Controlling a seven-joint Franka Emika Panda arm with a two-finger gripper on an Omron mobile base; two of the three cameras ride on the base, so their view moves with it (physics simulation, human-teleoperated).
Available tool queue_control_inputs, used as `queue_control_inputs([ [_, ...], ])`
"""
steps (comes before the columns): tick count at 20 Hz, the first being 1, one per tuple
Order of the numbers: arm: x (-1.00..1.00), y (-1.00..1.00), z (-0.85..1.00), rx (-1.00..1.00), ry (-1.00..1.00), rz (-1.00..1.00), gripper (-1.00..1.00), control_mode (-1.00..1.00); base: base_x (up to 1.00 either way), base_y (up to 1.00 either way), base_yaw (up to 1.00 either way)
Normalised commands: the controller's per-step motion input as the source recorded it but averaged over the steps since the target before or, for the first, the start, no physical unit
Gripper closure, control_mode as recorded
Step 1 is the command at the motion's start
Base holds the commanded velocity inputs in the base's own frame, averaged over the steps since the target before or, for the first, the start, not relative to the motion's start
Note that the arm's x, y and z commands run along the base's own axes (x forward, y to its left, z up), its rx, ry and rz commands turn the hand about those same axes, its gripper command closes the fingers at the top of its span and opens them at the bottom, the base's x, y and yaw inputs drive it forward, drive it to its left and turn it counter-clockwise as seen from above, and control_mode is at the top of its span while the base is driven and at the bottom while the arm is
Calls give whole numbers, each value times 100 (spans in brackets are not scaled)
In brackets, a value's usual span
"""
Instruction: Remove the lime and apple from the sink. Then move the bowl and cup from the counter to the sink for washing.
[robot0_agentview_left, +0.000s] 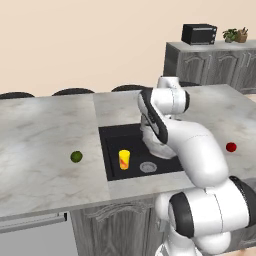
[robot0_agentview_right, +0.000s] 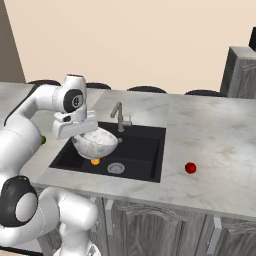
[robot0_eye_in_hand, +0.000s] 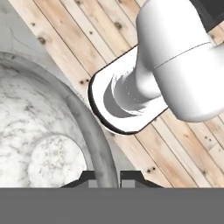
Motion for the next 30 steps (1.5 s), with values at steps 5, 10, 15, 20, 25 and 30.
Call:
queue_control_inputs([
  [5, 2, -26, -5, -4, 6, -5, 100, -100, 0, 0, 0],
  [10, 5, -24, -6, -3, 8, -1, 100, -100, 0, 0, 0],
  [15, 1, -22, -8, 0, 2, 0, 100, -100, 0, 0, 0],
  [20, 0, -25, -4, 0, 0, 3, 100, -100, 0, 0, 0],
  [25, 2, -29, -4, 0, 0, 3, 100, -100, 0, 0, 0],
  [30, 4, -28, -6, 0, 0, 5, 100, -100, 0, 0, 0],
])
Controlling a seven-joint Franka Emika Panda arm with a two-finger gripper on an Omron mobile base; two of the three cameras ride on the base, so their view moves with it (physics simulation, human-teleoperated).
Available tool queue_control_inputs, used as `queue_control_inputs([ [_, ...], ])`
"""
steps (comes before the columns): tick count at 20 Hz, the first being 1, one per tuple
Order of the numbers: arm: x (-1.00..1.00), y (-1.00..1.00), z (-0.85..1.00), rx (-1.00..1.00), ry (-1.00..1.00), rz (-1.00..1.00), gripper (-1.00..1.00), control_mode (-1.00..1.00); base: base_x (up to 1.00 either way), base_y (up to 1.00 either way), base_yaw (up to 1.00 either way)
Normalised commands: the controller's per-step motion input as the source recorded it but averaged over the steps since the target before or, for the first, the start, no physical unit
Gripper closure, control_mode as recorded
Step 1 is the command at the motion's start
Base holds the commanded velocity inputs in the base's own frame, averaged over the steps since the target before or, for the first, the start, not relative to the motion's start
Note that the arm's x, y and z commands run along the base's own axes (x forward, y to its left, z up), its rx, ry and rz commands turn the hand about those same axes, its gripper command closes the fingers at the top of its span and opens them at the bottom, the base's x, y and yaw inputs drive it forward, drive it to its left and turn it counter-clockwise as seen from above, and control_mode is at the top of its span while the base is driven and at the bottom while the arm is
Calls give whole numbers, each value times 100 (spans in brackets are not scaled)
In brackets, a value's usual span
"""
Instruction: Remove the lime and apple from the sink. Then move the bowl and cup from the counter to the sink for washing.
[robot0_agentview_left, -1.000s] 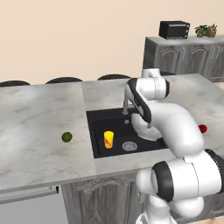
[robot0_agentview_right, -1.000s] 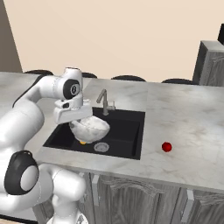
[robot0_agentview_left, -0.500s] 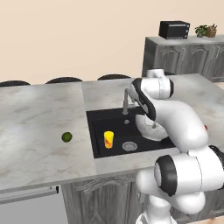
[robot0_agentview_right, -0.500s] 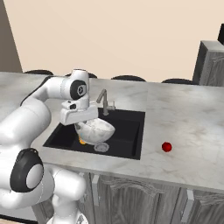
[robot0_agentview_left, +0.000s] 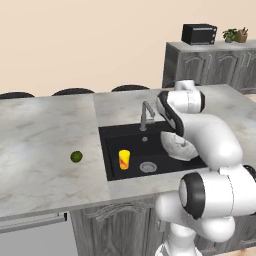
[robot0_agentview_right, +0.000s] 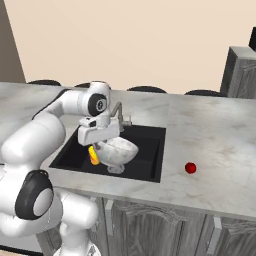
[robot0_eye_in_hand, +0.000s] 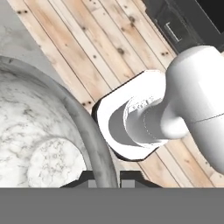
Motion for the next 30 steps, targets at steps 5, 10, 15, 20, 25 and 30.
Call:
queue_control_inputs([
  [5, 6, -30, -5, 0, 0, 8, 100, -100, 0, 0, 0],
  [10, 9, -28, -4, 0, 0, 14, 100, -100, 0, 0, 0],
  [15, 10, -24, -4, 0, 0, 18, 100, -100, 0, 0, 0],
  [20, 16, -20, -8, 0, 0, 21, 100, -100, 0, 0, 0],
  [25, 19, -13, -10, 1, 1, 22, 100, -100, 0, 0, 0],
  [30, 15, -18, -10, 1, 3, 20, 100, -100, 0, 0, 0],
])
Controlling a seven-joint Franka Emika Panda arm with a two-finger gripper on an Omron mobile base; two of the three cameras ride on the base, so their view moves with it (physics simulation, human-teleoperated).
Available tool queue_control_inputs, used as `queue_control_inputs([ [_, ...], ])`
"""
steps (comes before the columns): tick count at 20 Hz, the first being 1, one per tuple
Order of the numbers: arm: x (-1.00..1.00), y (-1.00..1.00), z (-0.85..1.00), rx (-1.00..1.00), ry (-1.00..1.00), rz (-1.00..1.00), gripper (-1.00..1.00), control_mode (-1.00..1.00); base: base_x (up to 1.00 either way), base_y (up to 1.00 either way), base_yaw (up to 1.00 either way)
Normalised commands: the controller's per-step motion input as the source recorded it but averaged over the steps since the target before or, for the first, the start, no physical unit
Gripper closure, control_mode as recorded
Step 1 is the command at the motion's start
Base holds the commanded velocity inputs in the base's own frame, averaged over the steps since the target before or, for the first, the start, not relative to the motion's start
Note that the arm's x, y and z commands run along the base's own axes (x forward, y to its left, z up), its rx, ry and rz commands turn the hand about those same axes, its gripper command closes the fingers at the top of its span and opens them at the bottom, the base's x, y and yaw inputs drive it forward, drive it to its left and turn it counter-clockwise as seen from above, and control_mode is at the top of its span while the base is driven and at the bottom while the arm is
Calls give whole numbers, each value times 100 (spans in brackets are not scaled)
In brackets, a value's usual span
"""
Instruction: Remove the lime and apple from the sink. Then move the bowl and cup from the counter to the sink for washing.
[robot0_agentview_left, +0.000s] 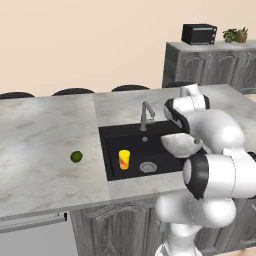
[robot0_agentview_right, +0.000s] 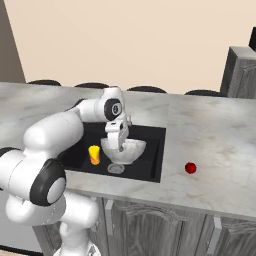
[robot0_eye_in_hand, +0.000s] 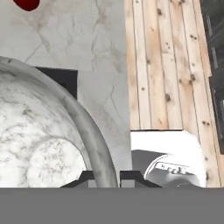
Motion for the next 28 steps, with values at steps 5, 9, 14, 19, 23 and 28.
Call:
queue_control_inputs([
  [5, 9, -15, -12, 3, 3, 19, 100, -100, 0, 0, 0],
  [9, 10, -10, -10, 6, 0, 17, 100, -100, 0, 0, 0],
  [14, 11, -7, -11, 11, 1, 12, 100, -100, 0, 0, 0],
  [19, 15, -5, -15, 13, 5, 9, 100, -100, 0, 0, 0],
  [23, 22, -6, -11, 11, 2, 8, 100, -100, 0, 0, 0],
  [28, 24, -6, -6, 4, 0, 6, 100, -100, 0, 0, 0],
])
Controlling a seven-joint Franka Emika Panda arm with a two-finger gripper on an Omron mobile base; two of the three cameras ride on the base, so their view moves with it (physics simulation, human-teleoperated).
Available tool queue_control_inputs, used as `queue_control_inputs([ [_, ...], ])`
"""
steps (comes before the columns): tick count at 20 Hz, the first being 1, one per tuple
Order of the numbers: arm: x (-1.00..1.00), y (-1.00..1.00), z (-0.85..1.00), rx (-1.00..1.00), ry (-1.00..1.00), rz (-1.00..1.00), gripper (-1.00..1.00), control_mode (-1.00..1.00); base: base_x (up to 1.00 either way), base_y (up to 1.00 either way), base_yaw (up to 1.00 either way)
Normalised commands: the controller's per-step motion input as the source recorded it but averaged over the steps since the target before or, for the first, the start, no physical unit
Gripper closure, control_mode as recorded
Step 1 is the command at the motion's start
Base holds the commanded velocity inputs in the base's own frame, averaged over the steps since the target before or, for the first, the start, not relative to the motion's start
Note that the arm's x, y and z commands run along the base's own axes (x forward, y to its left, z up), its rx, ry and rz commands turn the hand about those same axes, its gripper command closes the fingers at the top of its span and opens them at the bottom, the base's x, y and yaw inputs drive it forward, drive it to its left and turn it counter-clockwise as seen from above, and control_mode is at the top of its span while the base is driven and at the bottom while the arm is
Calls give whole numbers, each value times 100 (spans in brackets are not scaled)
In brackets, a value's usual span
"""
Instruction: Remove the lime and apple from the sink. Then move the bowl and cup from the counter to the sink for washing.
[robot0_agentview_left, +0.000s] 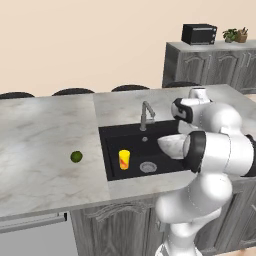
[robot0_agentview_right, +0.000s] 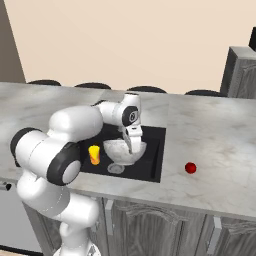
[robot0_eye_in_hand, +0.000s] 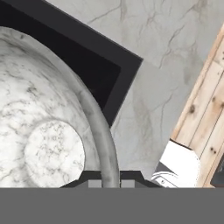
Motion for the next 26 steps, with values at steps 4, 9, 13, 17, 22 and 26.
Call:
queue_control_inputs([
  [4, 21, -3, -8, 3, 0, 7, 100, -100, 0, 0, 0],
  [9, 19, -2, -9, 4, 0, 11, 100, -100, 0, 0, 0],
  [13, 20, 0, -13, 3, 0, 11, 100, -100, 0, 0, 0],
  [17, 21, 0, -11, 3, 0, 10, 100, -100, 0, 0, 0],
  [22, 15, -1, -12, 2, 0, 5, 100, -100, 0, 0, 0],
  [26, 13, 0, -13, 4, 0, 2, 100, -100, 0, 0, 0],
])
